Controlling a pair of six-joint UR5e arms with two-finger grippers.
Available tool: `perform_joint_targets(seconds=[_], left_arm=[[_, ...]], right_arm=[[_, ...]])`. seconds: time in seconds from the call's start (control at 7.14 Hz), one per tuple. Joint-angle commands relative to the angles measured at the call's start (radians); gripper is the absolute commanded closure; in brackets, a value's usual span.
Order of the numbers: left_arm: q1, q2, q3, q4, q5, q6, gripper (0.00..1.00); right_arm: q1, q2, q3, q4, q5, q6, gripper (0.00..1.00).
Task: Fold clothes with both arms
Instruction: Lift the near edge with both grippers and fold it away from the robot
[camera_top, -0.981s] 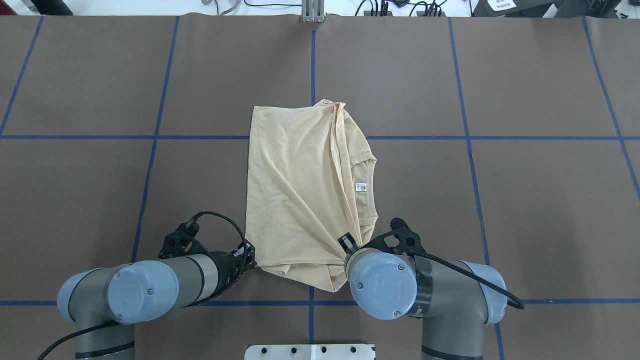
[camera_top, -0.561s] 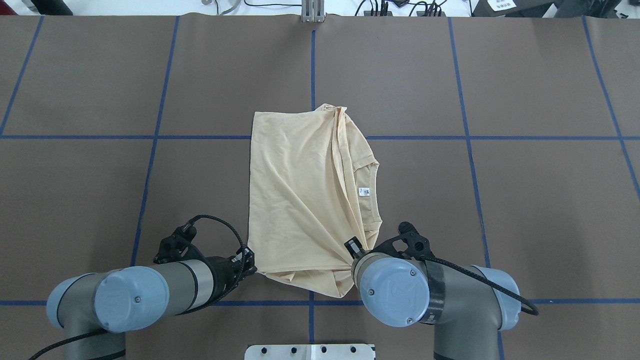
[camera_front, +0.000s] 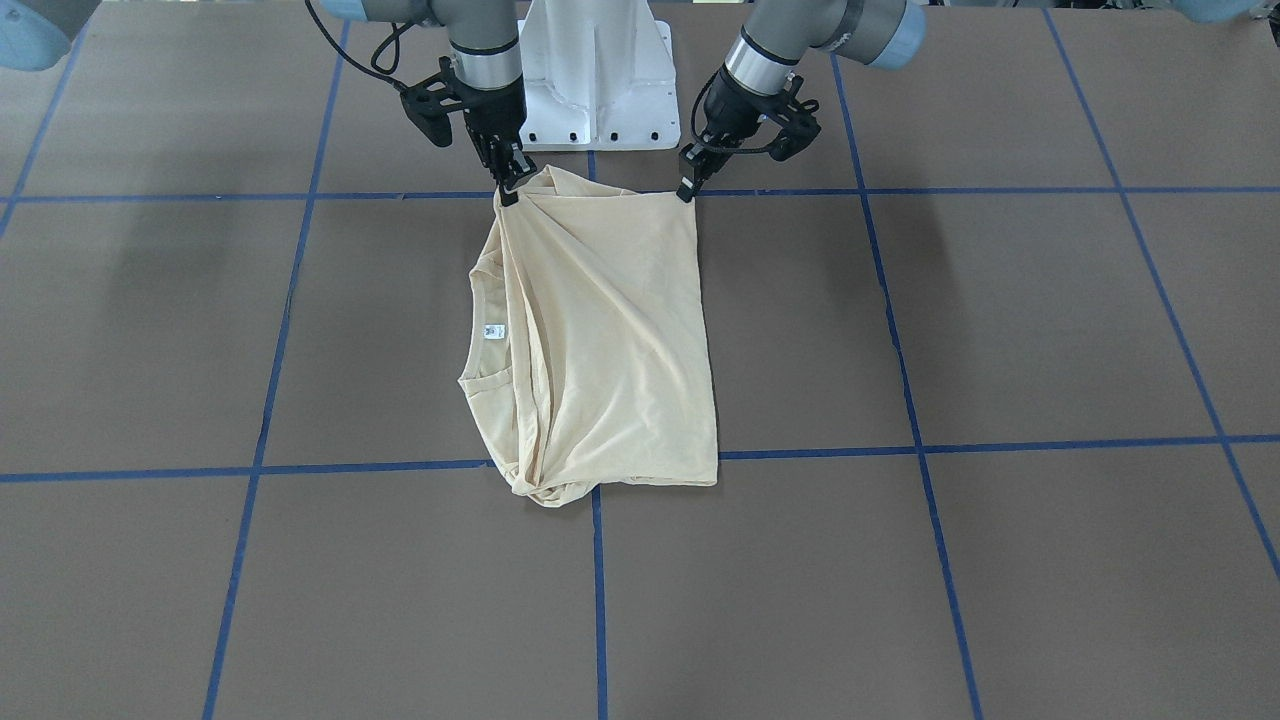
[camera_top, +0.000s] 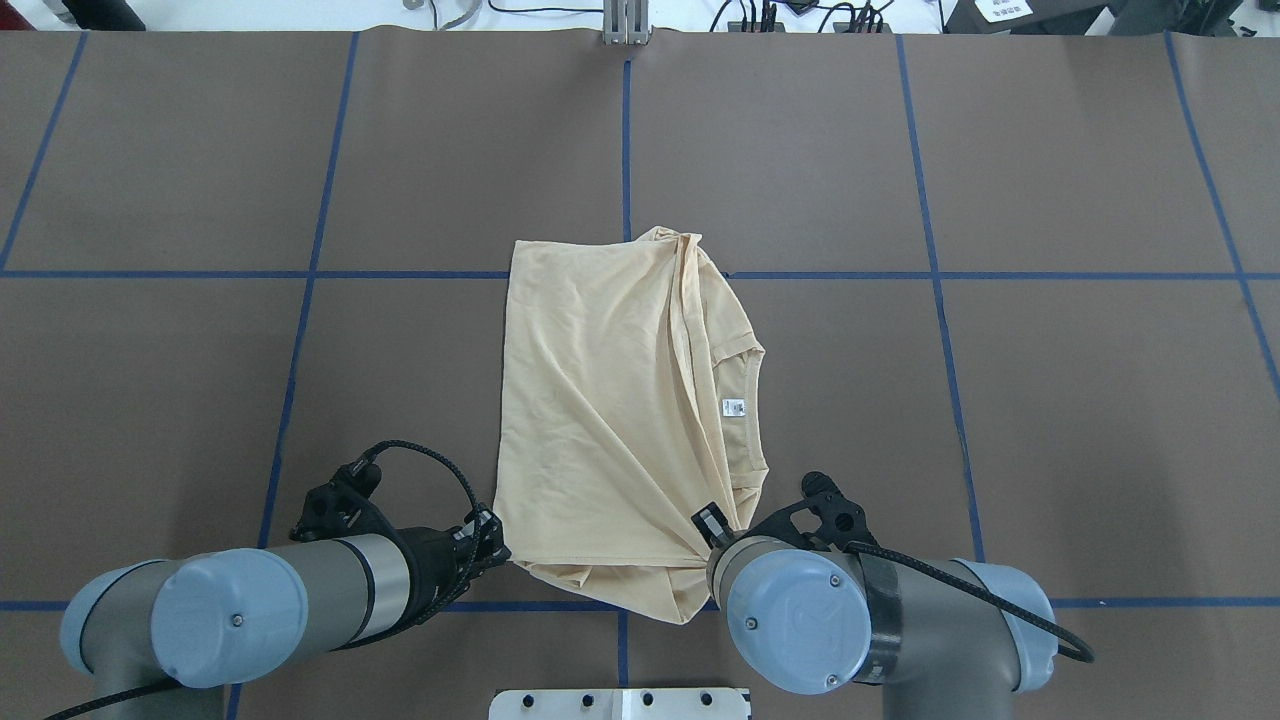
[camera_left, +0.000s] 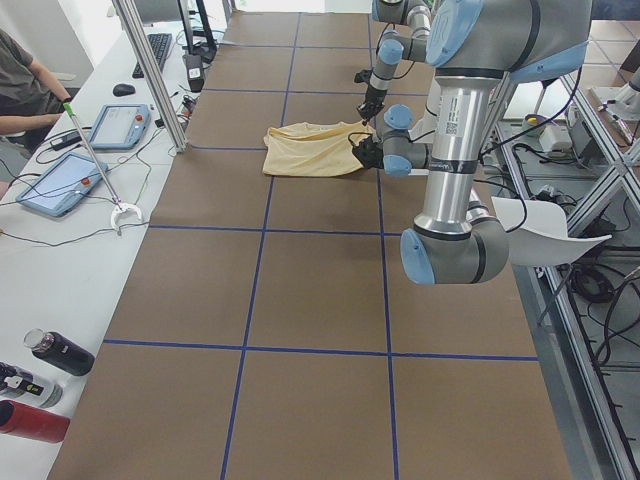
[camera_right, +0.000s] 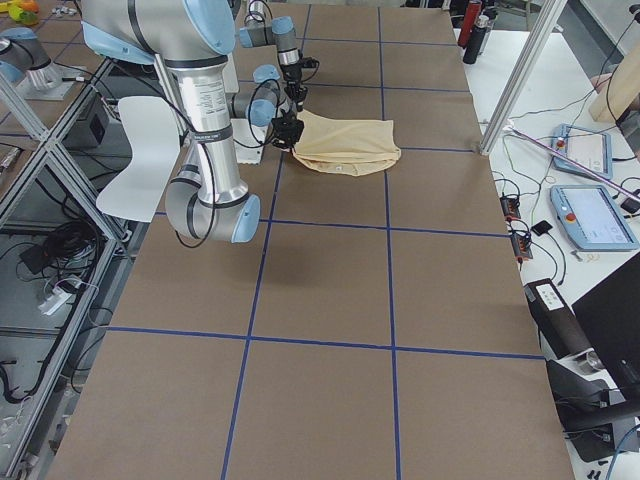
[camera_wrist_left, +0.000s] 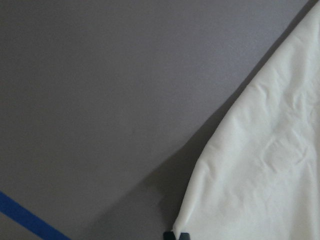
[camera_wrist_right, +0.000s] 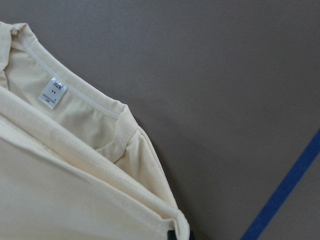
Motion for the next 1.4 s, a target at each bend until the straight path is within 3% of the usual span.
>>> perform_joint_targets(seconds=[0.0, 0.14, 0.42, 0.7, 0.84, 0.98, 1.26], left_arm=[[0.001, 0.006, -0.105, 0.075, -0.012, -0.005, 1.0], [-0.002, 0.0, -0.144, 0.102, -0.04, 0.0, 1.0], [-0.135, -0.058, -0.138, 0.153, -0.098, 0.111, 1.0], [-0.285, -0.164, 0.011, 0.156, -0.161, 0.234, 1.0], [-0.334, -0.19, 0.053, 0.156, -0.166, 0.259, 1.0], [-0.364, -0.213, 0.117, 0.144, -0.164, 0.296, 1.0], [-0.399, -0.288, 0.283, 0.071, -0.161, 0.31, 1.0]], right_arm=[[-0.008, -0.012, 0.156, -0.143, 0.038, 0.006, 1.0], [0.032, -0.004, 0.192, -0.165, 0.069, 0.004, 1.0], [0.202, 0.02, 0.162, -0.153, 0.227, -0.04, 1.0], [0.332, 0.112, 0.008, -0.138, 0.302, -0.169, 1.0], [0.375, 0.14, -0.08, -0.072, 0.328, -0.211, 1.0], [0.429, 0.169, -0.178, -0.009, 0.379, -0.256, 1.0], [0.471, 0.241, -0.353, 0.062, 0.399, -0.331, 1.0]])
